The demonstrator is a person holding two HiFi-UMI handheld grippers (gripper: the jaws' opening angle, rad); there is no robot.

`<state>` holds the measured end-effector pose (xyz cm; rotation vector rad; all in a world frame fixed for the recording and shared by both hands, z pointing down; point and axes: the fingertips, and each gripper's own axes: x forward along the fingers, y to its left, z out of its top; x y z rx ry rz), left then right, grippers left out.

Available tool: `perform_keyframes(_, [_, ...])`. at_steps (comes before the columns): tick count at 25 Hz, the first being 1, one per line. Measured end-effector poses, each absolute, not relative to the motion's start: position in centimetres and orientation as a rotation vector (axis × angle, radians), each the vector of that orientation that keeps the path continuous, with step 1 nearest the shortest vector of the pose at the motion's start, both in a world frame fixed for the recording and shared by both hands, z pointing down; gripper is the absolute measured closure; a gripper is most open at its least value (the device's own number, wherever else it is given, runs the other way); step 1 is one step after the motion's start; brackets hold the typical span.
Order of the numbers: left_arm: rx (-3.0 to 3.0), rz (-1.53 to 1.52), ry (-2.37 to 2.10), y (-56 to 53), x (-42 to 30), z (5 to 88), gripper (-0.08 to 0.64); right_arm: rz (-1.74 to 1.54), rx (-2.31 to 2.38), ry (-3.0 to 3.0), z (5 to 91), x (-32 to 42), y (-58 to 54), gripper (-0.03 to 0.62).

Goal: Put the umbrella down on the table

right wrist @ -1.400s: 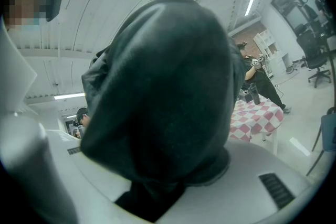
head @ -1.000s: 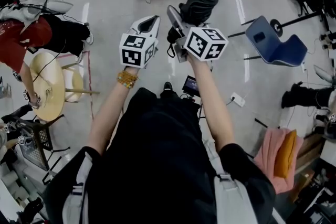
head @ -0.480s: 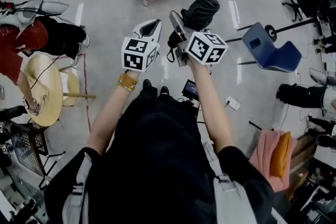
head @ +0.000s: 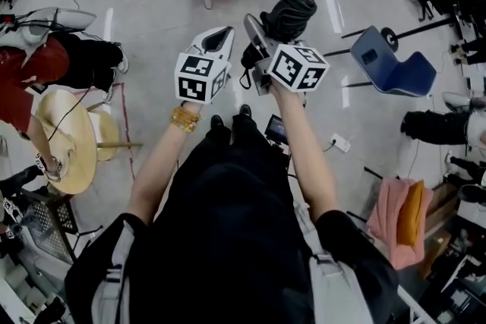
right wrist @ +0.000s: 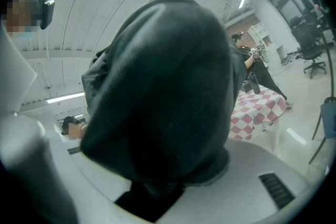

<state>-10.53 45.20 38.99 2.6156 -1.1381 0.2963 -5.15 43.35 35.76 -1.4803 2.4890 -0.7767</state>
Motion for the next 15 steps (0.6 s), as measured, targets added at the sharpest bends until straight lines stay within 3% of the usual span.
perform_keyframes(15, [2.576, 0.349, -1.207, 37.2, -5.7, 39.7, 0.545, -0.84, -1.432, 2.487, 36.9, 0.3, 34.6, 0.4])
